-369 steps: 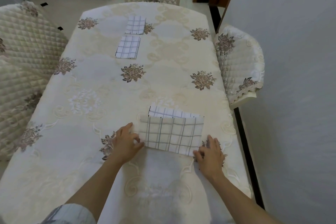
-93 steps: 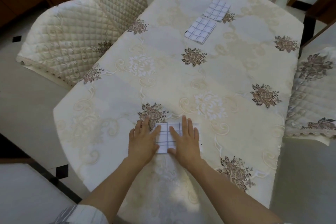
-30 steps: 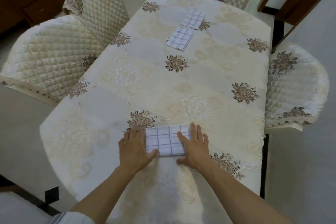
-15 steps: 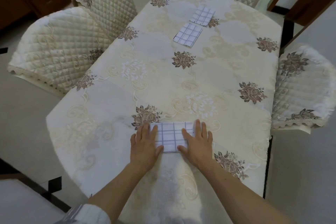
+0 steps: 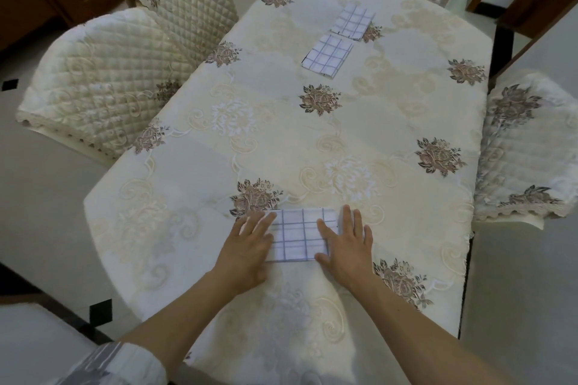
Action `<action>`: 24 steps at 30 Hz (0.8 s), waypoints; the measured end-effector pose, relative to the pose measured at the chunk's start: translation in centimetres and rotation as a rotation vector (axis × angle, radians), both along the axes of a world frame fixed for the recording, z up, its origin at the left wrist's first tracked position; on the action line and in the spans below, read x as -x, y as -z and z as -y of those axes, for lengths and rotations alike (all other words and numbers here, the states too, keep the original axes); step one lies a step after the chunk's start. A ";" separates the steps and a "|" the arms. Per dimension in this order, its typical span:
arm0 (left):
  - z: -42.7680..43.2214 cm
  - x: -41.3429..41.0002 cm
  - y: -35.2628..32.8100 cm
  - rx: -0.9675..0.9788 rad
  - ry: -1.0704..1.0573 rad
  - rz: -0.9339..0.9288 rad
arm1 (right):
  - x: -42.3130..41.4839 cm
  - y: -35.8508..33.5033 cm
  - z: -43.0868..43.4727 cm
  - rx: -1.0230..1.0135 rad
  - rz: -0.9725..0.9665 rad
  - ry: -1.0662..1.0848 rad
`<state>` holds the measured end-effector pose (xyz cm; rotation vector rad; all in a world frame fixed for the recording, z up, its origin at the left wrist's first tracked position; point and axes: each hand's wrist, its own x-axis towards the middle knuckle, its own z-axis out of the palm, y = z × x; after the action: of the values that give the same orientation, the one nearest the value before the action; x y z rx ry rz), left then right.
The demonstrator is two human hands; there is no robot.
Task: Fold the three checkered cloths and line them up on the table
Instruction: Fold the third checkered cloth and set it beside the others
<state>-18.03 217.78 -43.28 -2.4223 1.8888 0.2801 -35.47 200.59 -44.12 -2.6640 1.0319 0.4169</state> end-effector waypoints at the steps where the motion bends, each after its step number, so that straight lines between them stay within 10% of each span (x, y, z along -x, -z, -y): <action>1: 0.4 0.2 -0.3 0.004 0.038 0.038 | 0.0 -0.1 0.0 -0.004 0.001 0.000; 24: 0.6 1.7 -1.3 -0.012 0.027 0.088 | 0.1 -0.2 -0.4 -0.033 -0.018 0.036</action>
<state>-19.75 217.15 -42.01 -2.3585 1.8759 0.1802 -35.58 200.96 -43.89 -2.6129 1.0671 0.4476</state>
